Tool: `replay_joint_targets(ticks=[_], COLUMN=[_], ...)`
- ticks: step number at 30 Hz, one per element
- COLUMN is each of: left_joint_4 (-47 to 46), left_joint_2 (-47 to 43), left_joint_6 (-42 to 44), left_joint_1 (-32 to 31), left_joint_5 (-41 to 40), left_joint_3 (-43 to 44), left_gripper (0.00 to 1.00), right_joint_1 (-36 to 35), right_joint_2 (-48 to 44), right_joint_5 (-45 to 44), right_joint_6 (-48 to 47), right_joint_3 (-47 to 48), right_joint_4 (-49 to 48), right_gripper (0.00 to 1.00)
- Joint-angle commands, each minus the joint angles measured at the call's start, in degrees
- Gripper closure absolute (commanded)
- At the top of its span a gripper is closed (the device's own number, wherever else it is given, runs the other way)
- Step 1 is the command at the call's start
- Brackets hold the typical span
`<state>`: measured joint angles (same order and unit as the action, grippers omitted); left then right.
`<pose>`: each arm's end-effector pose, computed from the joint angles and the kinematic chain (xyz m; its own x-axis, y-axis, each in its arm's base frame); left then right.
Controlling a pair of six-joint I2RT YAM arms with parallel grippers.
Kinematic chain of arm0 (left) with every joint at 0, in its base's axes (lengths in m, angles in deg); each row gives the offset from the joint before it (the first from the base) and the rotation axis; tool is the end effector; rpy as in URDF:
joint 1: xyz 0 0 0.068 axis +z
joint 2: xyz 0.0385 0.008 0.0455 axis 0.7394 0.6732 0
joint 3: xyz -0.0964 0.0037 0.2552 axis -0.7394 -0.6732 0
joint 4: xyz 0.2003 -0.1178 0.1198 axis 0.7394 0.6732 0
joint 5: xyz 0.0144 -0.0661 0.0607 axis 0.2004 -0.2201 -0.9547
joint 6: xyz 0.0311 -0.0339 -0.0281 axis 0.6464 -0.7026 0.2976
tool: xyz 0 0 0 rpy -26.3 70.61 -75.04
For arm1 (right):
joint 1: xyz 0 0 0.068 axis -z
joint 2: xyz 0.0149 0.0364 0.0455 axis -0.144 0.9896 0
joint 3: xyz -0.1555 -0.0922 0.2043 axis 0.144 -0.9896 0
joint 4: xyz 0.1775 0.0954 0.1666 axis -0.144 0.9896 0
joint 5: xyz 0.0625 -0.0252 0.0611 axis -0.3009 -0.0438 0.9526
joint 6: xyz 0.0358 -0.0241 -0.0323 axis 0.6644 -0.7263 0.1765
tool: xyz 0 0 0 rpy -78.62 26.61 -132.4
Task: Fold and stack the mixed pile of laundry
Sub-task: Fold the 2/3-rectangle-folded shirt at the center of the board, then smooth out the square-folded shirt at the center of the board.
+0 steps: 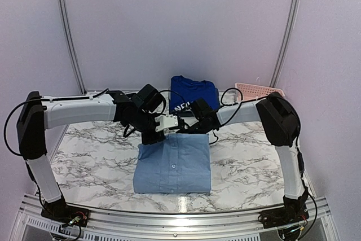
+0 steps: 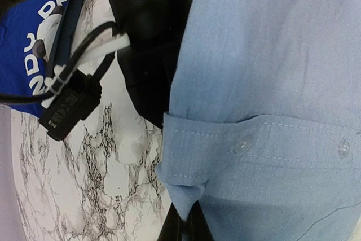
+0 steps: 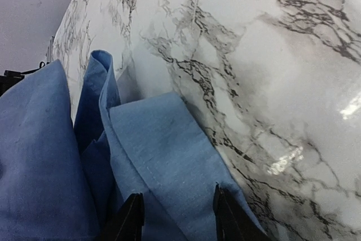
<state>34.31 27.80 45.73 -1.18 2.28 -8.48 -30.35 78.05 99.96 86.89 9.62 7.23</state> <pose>0.2586 -0.2979 0.2482 0.0394 0.8682 -0.4946 0.9294 0.1499 0.3371 0.3454 0.3084 0.1205 -0.7729 -0.4712 -0.4249 -0.6155 0.3943 0.6824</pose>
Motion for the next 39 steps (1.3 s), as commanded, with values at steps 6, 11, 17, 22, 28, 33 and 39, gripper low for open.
replay_joint_targets(ticks=[6,11,17,22,28,33,39], left_joint_4=[-10.6,-11.5,-11.3,-15.3,-17.7,-23.1,-27.6], left_joint_2=[1.5,-4.2,-14.7,-19.0,-13.7,-8.8,-4.2], left_joint_6=[-4.7,-19.7,-42.7,-50.6,-50.4,-50.1,-49.8], left_joint_1=[6.1,10.2,17.2,21.0,22.5,22.5,22.5], left_joint_5=[-11.5,-9.9,6.6,18.1,24.5,29.4,34.3], left_joint_3=[2.0,3.4,-7.0,-17.9,-20.6,-22.2,-22.6], left_gripper=[0.54,0.01,0.01,0.01,0.01,0.01,0.02], right_joint_1=[12.0,15.3,15.3,14.5,14.0,12.9,11.2], right_joint_2=[-12.7,-21.4,-29.5,-30.3,-25.7,-21.3,-16.8], right_joint_5=[-8.6,-6.7,-4.9,-5.3,-5.2,-2.1,1.0], right_joint_6=[2.8,5.3,7.7,6.4,2.6,1.1,-0.6], right_joint_3=[-3.2,-11.5,-21.5,-26.5,-26.0,-24.1,-20.5], right_joint_4=[2.8,-0.5,-4.8,-6.1,-6.1,-7.9,-7.5], right_gripper=[0.43,0.39,0.37,0.37,0.37,0.37,0.37])
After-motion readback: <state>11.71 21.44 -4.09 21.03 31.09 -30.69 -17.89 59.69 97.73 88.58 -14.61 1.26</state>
